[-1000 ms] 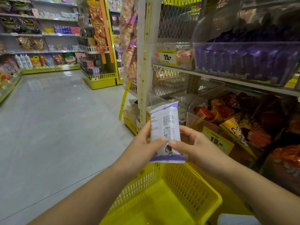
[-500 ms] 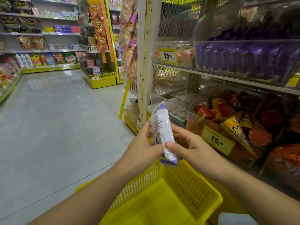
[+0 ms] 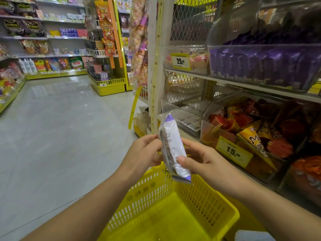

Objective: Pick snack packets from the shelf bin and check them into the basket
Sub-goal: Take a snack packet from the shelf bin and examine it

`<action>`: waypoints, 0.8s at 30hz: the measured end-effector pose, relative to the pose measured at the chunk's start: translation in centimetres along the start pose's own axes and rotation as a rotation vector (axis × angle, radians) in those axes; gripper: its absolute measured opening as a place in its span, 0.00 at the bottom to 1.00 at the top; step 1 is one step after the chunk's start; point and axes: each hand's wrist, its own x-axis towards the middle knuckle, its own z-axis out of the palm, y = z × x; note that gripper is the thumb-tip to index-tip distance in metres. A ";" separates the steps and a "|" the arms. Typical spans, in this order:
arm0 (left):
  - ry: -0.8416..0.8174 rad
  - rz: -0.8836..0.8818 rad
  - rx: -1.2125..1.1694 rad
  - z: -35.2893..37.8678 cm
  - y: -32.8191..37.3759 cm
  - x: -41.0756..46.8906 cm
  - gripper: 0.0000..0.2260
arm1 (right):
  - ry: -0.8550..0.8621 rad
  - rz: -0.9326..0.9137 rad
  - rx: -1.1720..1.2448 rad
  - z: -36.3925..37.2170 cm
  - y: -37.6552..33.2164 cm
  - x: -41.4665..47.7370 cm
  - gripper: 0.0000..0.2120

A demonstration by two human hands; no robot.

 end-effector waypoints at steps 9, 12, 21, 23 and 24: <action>-0.013 -0.085 -0.050 -0.2 -0.8 1.2 0.14 | -0.003 0.068 -0.010 -0.3 0.7 0.5 0.22; -0.110 -0.200 -0.176 0.0 -1.1 2.6 0.18 | 0.062 0.095 -0.013 -0.7 1.3 1.3 0.21; -0.249 -0.159 -0.454 2.4 -1.4 8.1 0.20 | 0.314 0.085 -0.238 -2.1 2.2 4.9 0.18; -0.267 -0.150 -0.514 2.5 -1.0 9.2 0.16 | 0.357 0.103 -0.265 -3.1 2.0 5.1 0.17; -0.279 -0.139 -0.549 2.6 -0.7 9.6 0.17 | 0.366 0.116 -0.283 -3.5 1.7 5.2 0.18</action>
